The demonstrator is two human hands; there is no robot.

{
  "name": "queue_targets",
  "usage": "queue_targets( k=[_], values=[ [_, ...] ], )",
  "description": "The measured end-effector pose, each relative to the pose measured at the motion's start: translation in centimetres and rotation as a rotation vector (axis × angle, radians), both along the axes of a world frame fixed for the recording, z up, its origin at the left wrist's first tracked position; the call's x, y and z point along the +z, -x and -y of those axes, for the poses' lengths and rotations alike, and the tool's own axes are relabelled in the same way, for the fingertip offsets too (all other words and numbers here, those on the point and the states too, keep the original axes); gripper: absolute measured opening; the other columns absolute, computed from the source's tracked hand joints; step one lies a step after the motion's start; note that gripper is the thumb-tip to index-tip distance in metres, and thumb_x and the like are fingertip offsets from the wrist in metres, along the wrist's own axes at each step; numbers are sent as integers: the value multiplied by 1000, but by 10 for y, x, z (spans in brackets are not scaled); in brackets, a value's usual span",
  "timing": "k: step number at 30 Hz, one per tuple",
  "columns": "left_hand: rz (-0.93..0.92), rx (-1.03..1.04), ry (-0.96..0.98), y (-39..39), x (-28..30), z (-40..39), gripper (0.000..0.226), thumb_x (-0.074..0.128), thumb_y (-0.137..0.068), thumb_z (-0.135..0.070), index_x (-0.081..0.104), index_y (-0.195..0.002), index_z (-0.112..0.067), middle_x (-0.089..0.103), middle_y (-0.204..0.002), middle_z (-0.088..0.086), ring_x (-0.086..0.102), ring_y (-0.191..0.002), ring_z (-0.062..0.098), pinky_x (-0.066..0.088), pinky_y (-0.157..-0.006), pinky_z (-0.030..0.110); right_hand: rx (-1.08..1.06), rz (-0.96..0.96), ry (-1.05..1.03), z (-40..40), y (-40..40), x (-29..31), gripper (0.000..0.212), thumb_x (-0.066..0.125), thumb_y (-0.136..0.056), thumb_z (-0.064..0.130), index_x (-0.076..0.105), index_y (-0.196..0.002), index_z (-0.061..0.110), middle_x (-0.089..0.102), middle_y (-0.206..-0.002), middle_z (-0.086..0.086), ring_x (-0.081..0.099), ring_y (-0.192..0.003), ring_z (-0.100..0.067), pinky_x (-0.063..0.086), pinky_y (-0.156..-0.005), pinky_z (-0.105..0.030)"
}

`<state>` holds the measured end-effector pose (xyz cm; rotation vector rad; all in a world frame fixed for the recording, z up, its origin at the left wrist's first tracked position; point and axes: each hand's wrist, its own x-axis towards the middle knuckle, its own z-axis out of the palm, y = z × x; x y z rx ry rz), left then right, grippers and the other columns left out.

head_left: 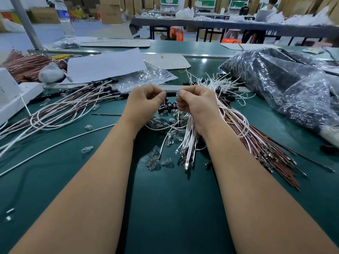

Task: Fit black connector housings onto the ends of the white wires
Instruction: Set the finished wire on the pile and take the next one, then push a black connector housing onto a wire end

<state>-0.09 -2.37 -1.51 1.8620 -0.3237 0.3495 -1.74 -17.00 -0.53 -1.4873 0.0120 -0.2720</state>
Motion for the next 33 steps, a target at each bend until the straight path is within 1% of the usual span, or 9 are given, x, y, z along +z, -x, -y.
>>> queue_targets(
  k=[2,6,9,15,18,20,24,30,33],
  values=[
    [-3,-1,11,-1,0,-1,10,63,-92,-13,67,-84,-11,62,-70,6,53,-65,14,44,-63,18,-14,3,19,0,0,0,14,61,-91,2,63,-78,8,63,-67,-6,57,-58,-14,52,-57,-24],
    [-17,4,13,-2,0,-3,15,62,-92,-15,66,-78,-14,59,-64,0,49,-56,6,39,-56,12,11,17,33,1,0,0,14,61,-90,0,63,-79,9,63,-69,-6,58,-59,-12,52,-58,-22],
    [-22,-10,37,-2,0,-2,19,62,-92,-12,64,-74,-18,59,-62,-2,49,-56,5,41,-57,13,42,10,15,0,1,1,12,61,-90,-1,63,-81,7,63,-70,-6,58,-60,-12,52,-59,-22],
    [11,-27,42,0,2,-1,10,63,-92,-10,66,-83,-12,60,-67,1,52,-62,9,44,-62,16,96,-39,-61,3,2,3,9,58,-93,1,62,-86,4,62,-69,-7,56,-59,-16,51,-60,-27],
    [-17,-1,12,1,2,-1,15,61,-93,-13,65,-79,-10,57,-65,4,43,-49,1,37,-52,11,82,-16,-30,3,2,2,7,58,-92,-1,63,-89,3,61,-70,-7,57,-59,-13,51,-59,-24],
    [-45,8,-1,1,2,-1,20,60,-94,-15,64,-74,-11,56,-65,6,36,-41,-1,33,-46,11,65,-1,-2,2,1,1,9,59,-92,-2,63,-87,4,62,-69,-6,57,-59,-12,51,-58,-22],
    [-90,4,23,0,3,-1,24,60,-93,-16,63,-69,-13,55,-62,3,33,-38,0,31,-42,11,29,24,52,0,0,-1,15,60,-91,-3,63,-81,8,62,-66,-4,58,-56,-8,51,-57,-19],
    [-94,-1,42,0,1,0,22,60,-93,-16,65,-72,-14,52,-56,-3,35,-39,-1,31,-43,10,3,47,58,-1,1,0,16,60,-92,1,63,-80,11,62,-66,-2,57,-56,-7,52,-58,-20],
    [-64,35,70,-3,0,0,21,60,-94,-17,64,-73,-17,51,-59,-4,40,-47,2,35,-49,10,-98,79,143,-1,0,0,14,60,-92,7,62,-81,15,64,-72,-2,59,-64,-11,54,-66,-28]
  ],
)
